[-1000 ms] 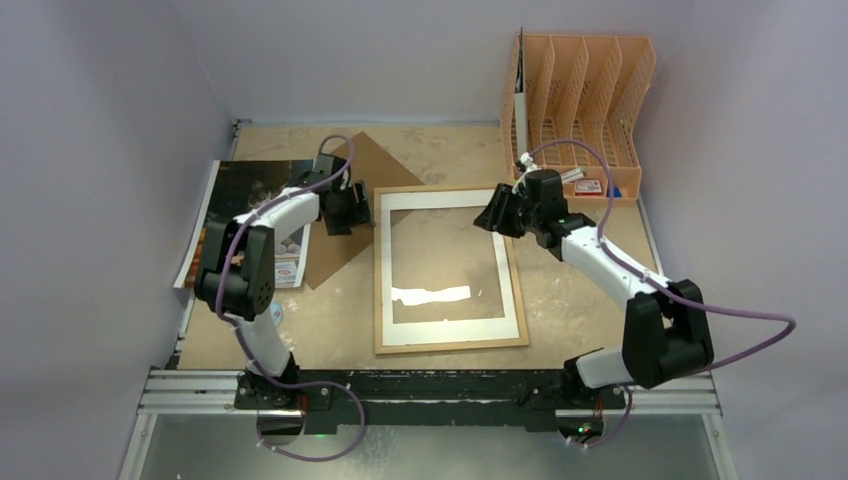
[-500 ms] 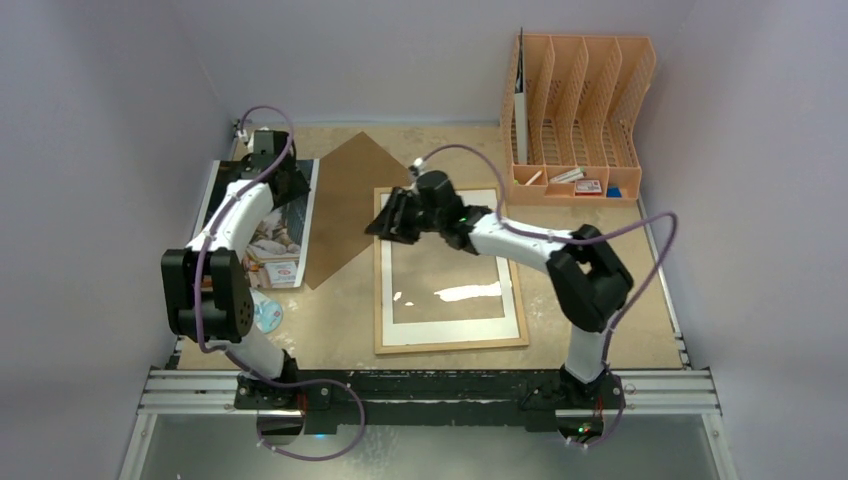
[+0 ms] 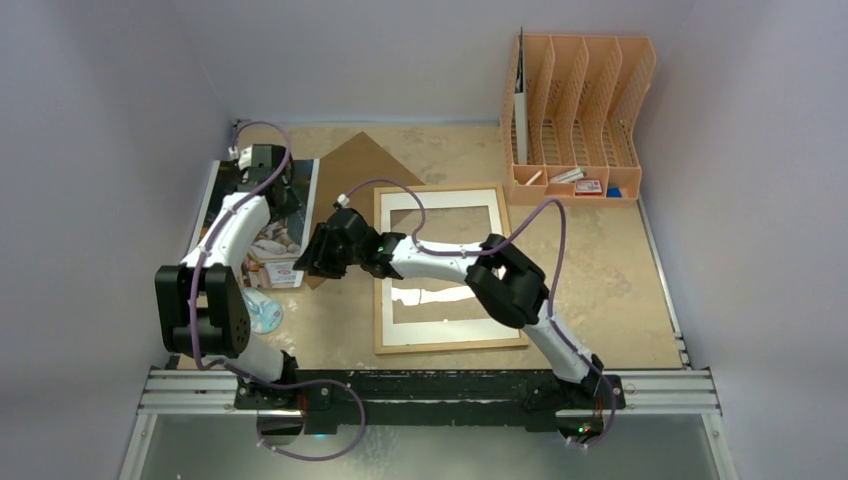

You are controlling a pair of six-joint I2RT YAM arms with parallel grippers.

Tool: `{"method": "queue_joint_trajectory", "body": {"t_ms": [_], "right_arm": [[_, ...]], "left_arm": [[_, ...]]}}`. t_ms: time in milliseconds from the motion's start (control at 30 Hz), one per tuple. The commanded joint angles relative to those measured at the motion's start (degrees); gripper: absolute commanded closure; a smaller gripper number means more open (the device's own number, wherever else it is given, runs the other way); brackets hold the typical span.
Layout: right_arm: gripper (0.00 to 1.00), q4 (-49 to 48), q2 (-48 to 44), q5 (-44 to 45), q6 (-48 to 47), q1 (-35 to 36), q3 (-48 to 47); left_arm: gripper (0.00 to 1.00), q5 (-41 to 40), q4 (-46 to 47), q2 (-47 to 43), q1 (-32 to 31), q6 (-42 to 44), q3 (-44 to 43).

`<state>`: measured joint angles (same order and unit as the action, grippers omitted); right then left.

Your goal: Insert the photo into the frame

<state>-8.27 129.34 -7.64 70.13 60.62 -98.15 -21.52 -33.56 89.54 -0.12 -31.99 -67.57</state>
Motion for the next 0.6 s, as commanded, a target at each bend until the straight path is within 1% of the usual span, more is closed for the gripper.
{"method": "queue_joint_trajectory", "body": {"t_ms": [0,100,167,233,433,567], "right_arm": [[0.52,2.7,1.4,4.3,2.5,1.4,-2.3],[0.52,3.2,3.2,4.4,4.4,1.4,-2.7],[0.52,3.9,4.9,4.3,4.4,1.4,-4.5],[0.52,5.3,7.1,3.6,3.9,1.4,-7.2],[0.54,5.0,11.6,2.2,4.0,1.4,-12.9],[0.58,6.0,13.9,1.3,4.8,1.4,-15.2]], "left_arm": [[0.48,-6.8,-4.0,-6.1,0.1,-1.2,-4.0],[0.48,-9.9,-7.8,-6.8,0.1,-1.0,-8.3],[0.47,-12.0,-9.3,-7.7,0.1,-0.7,-9.1],[0.46,-12.4,-9.5,-9.0,0.1,-0.1,-8.7],[0.45,-11.1,-9.9,-11.8,0.1,1.3,-7.5],[0.44,-7.5,-9.9,-13.1,0.1,1.3,-6.6]]}}
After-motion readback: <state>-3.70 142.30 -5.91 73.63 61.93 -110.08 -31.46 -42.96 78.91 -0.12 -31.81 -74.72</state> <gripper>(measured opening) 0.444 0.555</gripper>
